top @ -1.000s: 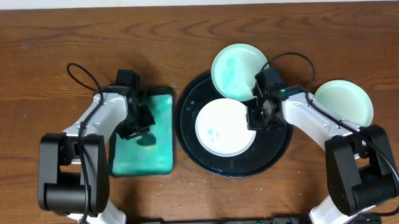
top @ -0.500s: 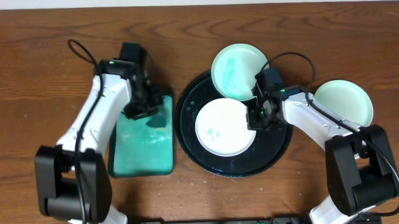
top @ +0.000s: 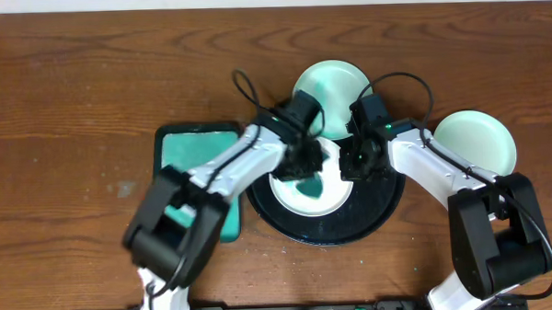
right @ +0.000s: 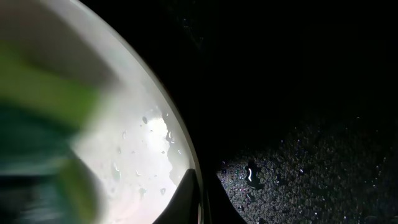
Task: Clean dirty plates on tray and stack at the side
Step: 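Scrub the white plate with the sponge while right gripper holds it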
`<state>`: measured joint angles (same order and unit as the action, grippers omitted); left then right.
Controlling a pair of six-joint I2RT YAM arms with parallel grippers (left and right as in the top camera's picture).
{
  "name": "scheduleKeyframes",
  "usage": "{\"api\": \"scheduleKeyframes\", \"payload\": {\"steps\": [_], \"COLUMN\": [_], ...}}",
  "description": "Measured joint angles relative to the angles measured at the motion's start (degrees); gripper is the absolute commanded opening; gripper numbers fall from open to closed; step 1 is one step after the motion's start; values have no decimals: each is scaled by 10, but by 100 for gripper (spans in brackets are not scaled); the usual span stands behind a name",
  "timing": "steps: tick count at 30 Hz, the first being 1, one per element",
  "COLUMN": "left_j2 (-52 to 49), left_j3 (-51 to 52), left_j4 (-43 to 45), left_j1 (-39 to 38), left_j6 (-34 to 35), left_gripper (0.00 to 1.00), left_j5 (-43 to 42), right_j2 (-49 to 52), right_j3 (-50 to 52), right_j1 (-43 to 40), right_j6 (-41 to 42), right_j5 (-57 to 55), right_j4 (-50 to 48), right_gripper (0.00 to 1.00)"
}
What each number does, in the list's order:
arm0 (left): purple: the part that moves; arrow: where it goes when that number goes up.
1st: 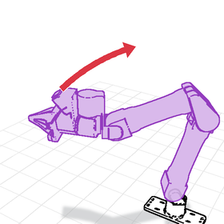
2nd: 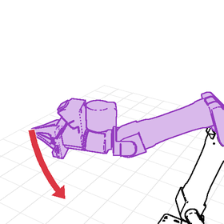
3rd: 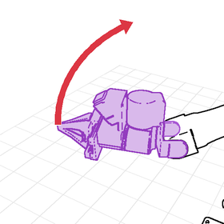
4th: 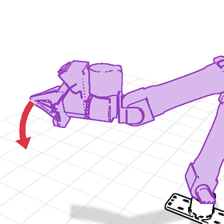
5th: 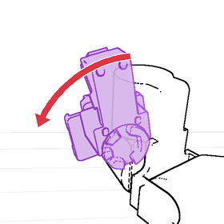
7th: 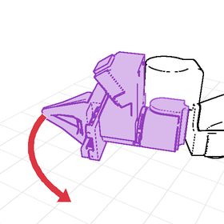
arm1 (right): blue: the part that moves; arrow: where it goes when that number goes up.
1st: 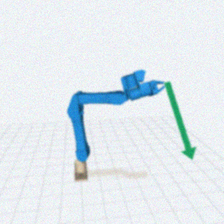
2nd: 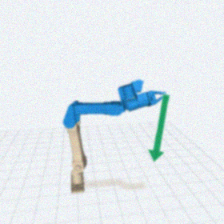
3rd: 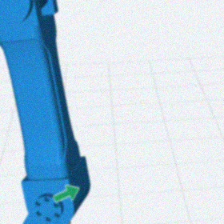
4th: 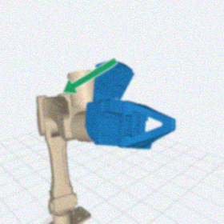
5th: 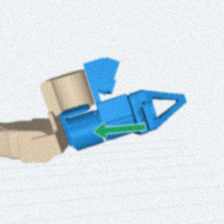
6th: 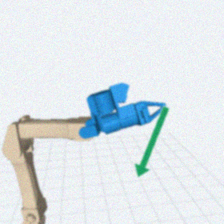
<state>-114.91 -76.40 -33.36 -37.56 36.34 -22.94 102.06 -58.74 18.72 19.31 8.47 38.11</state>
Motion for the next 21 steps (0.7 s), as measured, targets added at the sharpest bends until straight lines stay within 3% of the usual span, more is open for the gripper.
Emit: {"api": "scheduleKeyframes", "payload": {"steps": [5, 11, 17, 21], "left_j2": [-9, -9, -9, -10], "left_j3": [-4, -24, -27, -25], "left_j4": [-24, -123, -118, -87], "left_j1": [15, 63, 73, 75], "left_j6": [16, 28, 11, -6], "left_gripper": [7, 7, 7, 8], "left_j5": [-20, 56, 83, 49], "right_j2": [0, 0, 0, 0], "right_j3": [0, 0, 0, 0], "right_j1": [0, 0, 3, 3], "right_j6": [0, 0, 3, 7], "right_j5": [0, 0, 8, 9], "right_j4": [0, 0, 3, 4], "right_gripper": [1, 1, 1, 1]}}
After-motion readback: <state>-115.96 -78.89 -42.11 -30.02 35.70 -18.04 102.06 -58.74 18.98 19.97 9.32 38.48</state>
